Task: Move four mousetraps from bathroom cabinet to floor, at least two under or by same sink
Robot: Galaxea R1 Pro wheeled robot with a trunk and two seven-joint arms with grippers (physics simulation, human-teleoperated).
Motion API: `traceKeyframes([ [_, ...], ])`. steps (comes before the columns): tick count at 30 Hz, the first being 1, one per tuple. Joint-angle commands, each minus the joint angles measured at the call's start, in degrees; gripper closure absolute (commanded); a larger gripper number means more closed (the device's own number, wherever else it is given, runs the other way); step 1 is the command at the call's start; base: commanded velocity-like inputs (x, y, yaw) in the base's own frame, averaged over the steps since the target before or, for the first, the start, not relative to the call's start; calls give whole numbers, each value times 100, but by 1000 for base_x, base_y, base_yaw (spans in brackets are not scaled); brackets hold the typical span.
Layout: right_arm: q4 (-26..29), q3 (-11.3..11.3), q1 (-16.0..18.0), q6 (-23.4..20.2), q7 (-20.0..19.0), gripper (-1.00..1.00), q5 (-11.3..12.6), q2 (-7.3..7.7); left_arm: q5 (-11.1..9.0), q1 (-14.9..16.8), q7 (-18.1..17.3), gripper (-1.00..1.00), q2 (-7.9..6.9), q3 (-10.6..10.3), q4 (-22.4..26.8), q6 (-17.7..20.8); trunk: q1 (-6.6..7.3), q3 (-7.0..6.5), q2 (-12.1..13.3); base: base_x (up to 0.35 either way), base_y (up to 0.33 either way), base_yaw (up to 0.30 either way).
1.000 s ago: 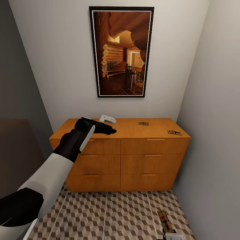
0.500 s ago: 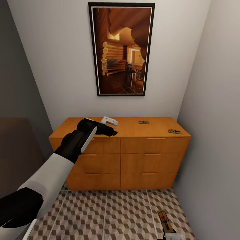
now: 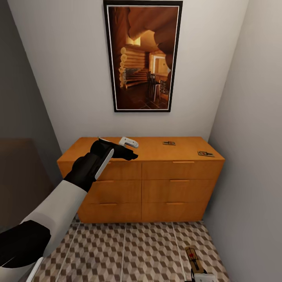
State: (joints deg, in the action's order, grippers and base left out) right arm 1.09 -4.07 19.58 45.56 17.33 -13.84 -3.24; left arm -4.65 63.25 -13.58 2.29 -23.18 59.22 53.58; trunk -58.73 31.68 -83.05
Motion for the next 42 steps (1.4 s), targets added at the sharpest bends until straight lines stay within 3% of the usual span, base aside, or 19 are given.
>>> traceKeyframes([
  [1, -4, -41, 3, 15, 16, 100, -48, -1, -47, 6, 22, -100, -1, -3, 1, 28, 0, 6, -3, 92, 0, 0],
  [21, -29, -38, -8, 31, -48, 100, -48, 61, -45, 5, 22, -100, -1, -34, -74, 23, 0, 6, -3, 219, 0, 0],
  [28, -37, -37, -552, 279, -849, 100, -47, 236, -44, 7, 22, -100, -1, -37, -69, 22, 0, 6, -3, 34, 0, 0],
  [31, -38, -34, -808, 518, -1002, 100, -43, 272, -44, 6, 22, -100, -1, -38, -69, 21, 0, 6, -3, 6, 0, 0],
  [36, -39, -33, -1213, 921, -1089, 100, -36, 273, -44, 6, 22, -100, -1, -40, -70, 21, 0, 6, -3, 2, 0, 0],
  [42, -22, -52, -1321, 997, -1088, 100, -25, 248, -44, 4, 22, -100, -1, -224, -68, 21, 0, 6, -3, 0, 0, 0],
])
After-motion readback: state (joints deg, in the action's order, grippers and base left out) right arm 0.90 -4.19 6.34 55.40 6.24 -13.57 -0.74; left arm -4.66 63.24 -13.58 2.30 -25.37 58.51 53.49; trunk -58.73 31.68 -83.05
